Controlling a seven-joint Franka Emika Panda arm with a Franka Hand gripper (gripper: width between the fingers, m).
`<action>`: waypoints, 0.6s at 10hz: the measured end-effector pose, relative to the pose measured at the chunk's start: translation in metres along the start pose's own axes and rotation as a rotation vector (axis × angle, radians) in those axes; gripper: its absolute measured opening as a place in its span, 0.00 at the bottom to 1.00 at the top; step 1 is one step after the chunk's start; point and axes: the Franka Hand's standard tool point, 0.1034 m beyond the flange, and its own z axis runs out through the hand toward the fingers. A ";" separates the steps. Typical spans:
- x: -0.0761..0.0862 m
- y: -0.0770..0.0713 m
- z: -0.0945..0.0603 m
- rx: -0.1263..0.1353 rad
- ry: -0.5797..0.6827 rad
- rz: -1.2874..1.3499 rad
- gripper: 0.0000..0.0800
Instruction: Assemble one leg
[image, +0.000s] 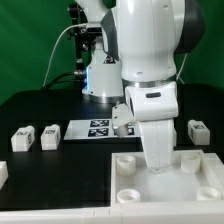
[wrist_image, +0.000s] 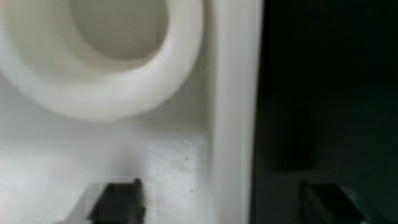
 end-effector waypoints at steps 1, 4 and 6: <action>0.000 0.000 0.000 0.000 0.000 0.000 0.68; -0.001 0.000 0.000 0.000 0.000 0.002 0.80; -0.001 0.000 0.000 0.000 0.000 0.003 0.81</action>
Offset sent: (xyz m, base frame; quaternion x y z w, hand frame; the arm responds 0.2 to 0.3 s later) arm 0.0000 0.0000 0.0000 0.0000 0.0000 0.0000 1.0000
